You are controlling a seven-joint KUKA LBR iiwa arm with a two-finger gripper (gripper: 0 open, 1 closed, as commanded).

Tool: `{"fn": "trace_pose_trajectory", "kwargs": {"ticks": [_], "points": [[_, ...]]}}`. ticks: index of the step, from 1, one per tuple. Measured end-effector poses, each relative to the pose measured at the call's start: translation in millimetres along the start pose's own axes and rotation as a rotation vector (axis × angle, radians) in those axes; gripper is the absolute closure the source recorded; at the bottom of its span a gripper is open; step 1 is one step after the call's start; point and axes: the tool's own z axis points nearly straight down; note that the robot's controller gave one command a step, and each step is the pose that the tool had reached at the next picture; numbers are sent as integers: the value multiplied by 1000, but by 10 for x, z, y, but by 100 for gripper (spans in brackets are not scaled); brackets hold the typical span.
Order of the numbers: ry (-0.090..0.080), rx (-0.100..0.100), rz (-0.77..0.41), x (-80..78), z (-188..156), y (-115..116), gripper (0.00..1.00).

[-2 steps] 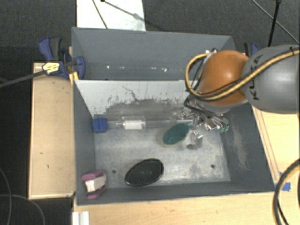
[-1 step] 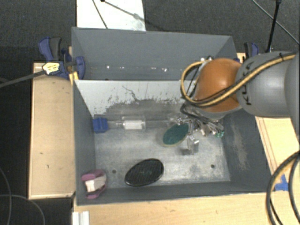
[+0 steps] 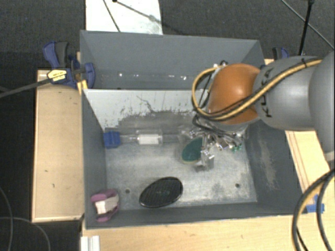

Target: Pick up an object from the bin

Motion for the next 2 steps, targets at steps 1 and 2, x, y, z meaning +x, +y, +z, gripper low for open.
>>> {"fn": "trace_pose_trajectory", "kwargs": {"ticks": [1, 2], "points": [[1, 0, 3, 8, 2, -11, 100], [-2, 2, 6, -15, -526, -18, 100]]}}
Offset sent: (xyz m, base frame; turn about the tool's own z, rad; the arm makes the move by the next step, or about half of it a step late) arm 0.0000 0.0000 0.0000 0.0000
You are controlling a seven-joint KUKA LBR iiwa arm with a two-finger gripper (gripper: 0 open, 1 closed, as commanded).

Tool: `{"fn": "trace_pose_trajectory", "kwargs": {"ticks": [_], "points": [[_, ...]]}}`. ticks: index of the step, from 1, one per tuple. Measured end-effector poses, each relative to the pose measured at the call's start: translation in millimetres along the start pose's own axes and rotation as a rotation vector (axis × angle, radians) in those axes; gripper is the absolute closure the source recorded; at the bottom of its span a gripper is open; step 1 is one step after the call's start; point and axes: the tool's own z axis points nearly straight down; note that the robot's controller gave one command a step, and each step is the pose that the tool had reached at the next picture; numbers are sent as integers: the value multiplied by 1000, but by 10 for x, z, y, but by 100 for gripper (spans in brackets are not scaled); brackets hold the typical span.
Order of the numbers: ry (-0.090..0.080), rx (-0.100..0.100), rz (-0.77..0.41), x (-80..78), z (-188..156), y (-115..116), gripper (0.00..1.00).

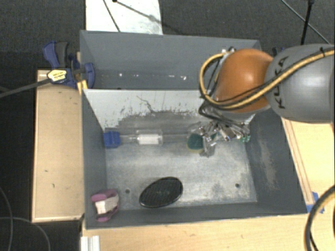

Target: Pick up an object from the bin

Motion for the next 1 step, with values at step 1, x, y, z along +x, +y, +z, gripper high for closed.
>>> {"fn": "trace_pose_trajectory", "kwargs": {"ticks": [1], "points": [[-1, 1, 6, -26, -550, -6, 100]]}}
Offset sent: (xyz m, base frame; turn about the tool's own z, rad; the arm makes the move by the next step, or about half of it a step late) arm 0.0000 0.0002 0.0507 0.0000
